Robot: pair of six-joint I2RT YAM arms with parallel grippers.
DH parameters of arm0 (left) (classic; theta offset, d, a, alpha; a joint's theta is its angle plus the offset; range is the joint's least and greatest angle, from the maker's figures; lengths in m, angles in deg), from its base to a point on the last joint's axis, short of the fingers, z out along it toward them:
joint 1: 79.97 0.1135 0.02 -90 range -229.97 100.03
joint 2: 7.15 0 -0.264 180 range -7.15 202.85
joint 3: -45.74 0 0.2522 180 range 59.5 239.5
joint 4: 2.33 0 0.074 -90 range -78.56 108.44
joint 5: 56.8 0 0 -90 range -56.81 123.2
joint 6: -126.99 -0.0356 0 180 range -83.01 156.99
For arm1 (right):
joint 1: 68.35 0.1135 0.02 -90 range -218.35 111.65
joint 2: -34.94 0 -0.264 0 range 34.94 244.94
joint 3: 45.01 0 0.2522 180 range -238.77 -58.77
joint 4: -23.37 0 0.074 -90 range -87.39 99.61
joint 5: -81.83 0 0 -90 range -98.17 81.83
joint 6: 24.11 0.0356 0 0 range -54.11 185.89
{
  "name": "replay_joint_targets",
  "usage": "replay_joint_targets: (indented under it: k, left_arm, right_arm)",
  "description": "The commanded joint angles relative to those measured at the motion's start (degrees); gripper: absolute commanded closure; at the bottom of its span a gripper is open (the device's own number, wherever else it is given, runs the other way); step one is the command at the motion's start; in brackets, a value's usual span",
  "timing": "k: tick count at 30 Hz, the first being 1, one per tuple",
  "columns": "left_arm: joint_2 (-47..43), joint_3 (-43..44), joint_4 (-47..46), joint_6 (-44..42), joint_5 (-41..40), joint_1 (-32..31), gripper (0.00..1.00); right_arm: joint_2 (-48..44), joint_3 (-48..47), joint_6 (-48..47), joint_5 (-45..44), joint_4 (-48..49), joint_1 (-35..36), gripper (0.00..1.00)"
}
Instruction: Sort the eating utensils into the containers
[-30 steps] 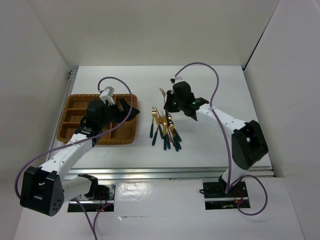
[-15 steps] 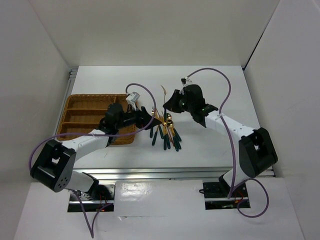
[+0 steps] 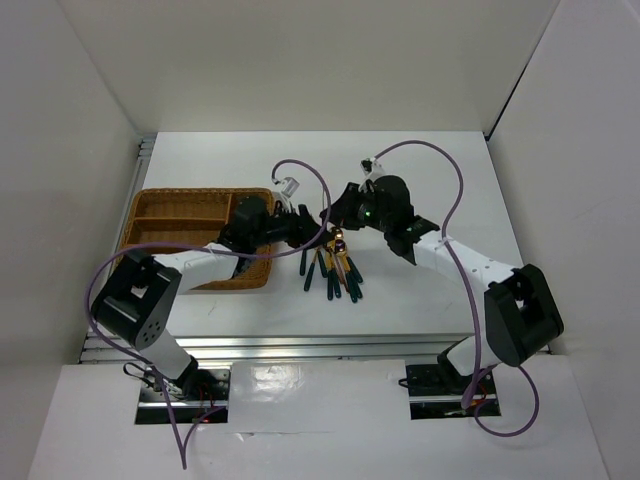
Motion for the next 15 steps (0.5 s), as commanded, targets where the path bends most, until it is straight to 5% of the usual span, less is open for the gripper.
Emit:
replay_joint_targets:
  k: [1,4,5,9,12,15]
  left_arm:
    - [1.3,3.5,-4.3,0.6,0.8,-0.9,0.36]
    - [1.9,4.8,-1.9,0.6,0.0,-0.9,0.57]
    - [1.9,4.8,-1.9,0.6,0.0,-0.9,0.73]
    - [1.2,5.4,0.4,-0.1,-1.4,-0.9,0.93]
    - [0.6,6.1,4.2,-0.6,-4.7,-0.9,0.96]
    - [0.6,7.6,9.6,-1.2,-6.3,0.9,1.00]
  right_arm:
    - [-1.2,-0.2,0.6,1.2,4.3,1.0,1.00]
    - [-0.6,-0.2,0.6,0.5,4.3,1.0,1.00]
    - [-0.6,-0.2,0.6,0.5,3.8,1.0,1.00]
    - [0.7,-1.5,0.6,-0.9,2.4,1.5,0.97]
    - [1.3,-3.6,-0.6,-3.0,-1.3,1.5,0.71]
    - [1.3,-5.3,-2.0,-5.9,-5.5,1.5,0.57]
